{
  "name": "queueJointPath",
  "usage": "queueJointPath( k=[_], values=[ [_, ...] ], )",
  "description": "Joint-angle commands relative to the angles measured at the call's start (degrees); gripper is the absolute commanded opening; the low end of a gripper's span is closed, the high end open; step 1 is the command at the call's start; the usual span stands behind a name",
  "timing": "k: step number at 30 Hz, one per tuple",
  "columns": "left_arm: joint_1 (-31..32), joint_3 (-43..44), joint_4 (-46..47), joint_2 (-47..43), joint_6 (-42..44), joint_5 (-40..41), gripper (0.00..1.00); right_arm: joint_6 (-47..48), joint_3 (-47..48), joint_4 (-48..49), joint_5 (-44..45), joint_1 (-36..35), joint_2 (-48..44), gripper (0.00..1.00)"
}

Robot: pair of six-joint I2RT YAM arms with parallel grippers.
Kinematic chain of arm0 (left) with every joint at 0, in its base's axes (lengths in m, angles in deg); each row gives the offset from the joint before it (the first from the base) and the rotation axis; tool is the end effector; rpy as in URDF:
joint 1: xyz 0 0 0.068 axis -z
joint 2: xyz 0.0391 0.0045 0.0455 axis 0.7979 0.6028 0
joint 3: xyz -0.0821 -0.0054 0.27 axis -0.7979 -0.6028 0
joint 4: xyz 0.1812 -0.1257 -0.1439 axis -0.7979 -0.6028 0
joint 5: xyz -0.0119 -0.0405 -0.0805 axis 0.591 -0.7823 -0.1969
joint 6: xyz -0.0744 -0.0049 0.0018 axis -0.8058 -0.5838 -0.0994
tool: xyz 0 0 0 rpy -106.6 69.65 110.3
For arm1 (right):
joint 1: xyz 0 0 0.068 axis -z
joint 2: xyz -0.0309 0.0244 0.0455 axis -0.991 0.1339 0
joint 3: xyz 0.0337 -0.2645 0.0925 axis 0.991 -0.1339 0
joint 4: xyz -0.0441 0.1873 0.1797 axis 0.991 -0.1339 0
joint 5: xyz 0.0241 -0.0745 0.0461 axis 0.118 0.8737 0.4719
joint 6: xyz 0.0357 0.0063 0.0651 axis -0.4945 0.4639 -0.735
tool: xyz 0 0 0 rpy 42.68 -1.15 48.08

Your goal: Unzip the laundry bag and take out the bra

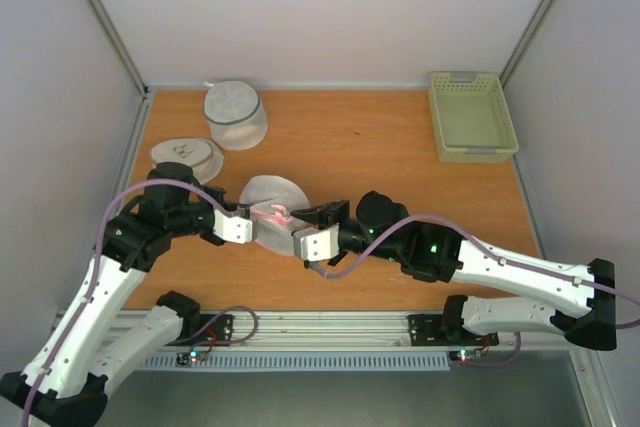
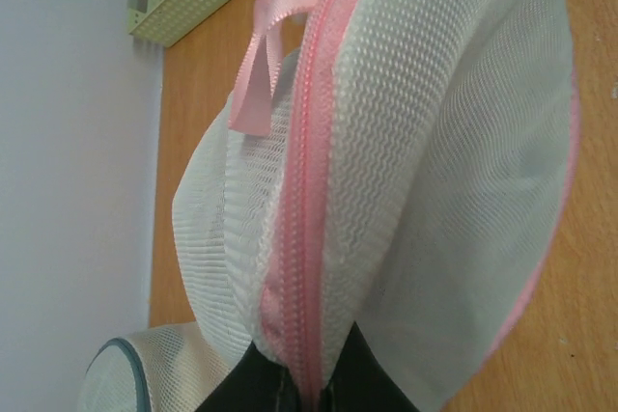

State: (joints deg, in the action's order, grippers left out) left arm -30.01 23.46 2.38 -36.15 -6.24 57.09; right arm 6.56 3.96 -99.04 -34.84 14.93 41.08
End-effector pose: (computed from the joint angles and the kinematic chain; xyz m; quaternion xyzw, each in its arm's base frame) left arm 0.1313 -0.0865 0.3305 0.7313 0.4976 -0.0053 0.4665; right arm 0.1018 0.2482 0.3452 -0.6909 0.4208 0.1032 0.5787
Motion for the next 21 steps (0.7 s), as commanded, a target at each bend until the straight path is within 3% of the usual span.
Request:
queueJointPath(
  k=[1, 6, 11, 15, 21],
  values=[
    [0.4, 2.2, 0.8, 0.0, -0.3, -1.7, 0.01, 9.1, -0.5, 4.2, 9.3, -0.7, -0.3, 0.40],
    [0.5, 2.2, 0.1, -0.2, 0.1, -2.5, 0.01, 8.7, 0.0, 1.8, 8.3, -0.7, 1.0, 0.39],
    [0.7, 2.1, -0.1, -0.1, -0.4, -3.3, 0.01, 5.1, -0.1, 0.9, 5.1, 0.6, 1.5, 0.46],
    [0.7, 1.4, 0.4, -0.3, -1.4, -2.9, 0.01, -5.7, 3.4, -3.3, -8.4, 8.5, 2.5, 0.52],
    [0.8, 1.8, -0.2, -0.1, 0.8, -4.9, 0.01, -11.2, 5.3, -4.9, -26.1, 15.0, 2.4, 0.59]
  ],
)
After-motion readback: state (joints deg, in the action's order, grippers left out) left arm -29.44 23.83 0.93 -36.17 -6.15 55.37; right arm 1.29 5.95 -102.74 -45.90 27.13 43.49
